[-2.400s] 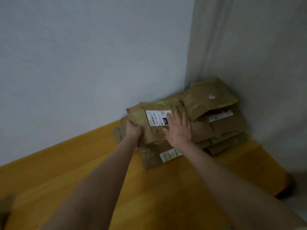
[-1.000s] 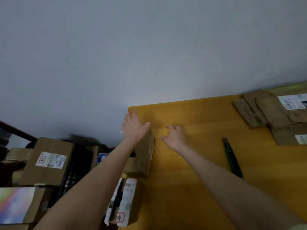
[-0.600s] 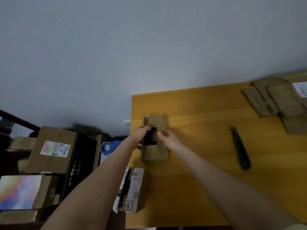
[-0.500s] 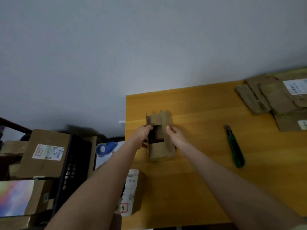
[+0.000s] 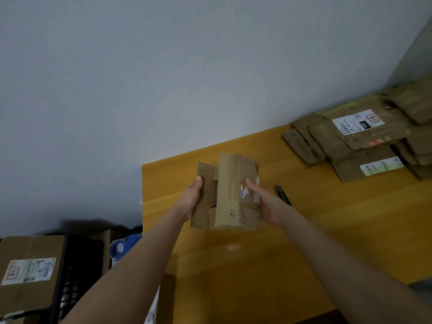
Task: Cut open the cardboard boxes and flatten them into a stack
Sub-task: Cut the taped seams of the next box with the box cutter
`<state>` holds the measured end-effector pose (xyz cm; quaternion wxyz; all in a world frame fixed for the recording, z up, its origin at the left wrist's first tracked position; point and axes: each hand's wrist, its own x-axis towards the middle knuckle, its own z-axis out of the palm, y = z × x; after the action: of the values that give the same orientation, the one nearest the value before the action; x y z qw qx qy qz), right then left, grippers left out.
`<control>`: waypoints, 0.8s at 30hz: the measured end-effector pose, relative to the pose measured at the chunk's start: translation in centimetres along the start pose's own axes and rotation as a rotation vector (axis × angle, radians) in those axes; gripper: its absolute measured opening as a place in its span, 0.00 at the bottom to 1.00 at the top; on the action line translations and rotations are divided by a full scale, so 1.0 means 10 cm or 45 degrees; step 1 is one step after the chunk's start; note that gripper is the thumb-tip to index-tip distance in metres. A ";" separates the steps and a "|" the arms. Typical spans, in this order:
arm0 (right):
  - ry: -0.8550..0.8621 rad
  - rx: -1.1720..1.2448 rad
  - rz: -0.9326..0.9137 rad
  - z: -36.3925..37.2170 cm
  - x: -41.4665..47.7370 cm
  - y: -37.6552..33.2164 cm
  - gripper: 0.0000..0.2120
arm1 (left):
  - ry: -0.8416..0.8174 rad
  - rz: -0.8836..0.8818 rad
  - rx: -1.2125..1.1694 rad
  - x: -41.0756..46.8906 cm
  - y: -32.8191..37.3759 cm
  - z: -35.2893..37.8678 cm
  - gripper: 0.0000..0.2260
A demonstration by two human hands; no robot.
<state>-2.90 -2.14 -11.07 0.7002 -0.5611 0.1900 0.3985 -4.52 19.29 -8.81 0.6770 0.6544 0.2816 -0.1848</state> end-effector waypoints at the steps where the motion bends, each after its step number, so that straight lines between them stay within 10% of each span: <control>1: 0.042 0.007 -0.021 0.00 0.00 0.00 0.29 | -0.056 -0.002 0.011 -0.01 0.01 0.06 0.23; 9: 0.303 0.119 0.041 0.01 0.02 0.15 0.21 | -0.225 0.192 0.732 0.07 0.03 0.50 0.55; 14: 0.553 -0.075 0.044 -0.07 0.11 0.31 0.36 | -0.184 0.331 1.088 0.20 -0.16 0.51 0.49; 19: 0.656 -0.435 -0.253 -0.33 0.19 0.15 0.41 | 0.583 0.171 0.427 0.12 -0.42 0.14 0.24; 24: 0.429 -0.802 -0.245 -0.43 0.26 0.04 0.42 | 0.197 -0.241 0.520 -0.13 -0.77 0.04 0.29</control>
<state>-0.86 -5.21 -14.43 0.4863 -0.8221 0.1169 0.2720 -10.27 18.19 -14.02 0.4865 0.7608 0.3495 -0.2497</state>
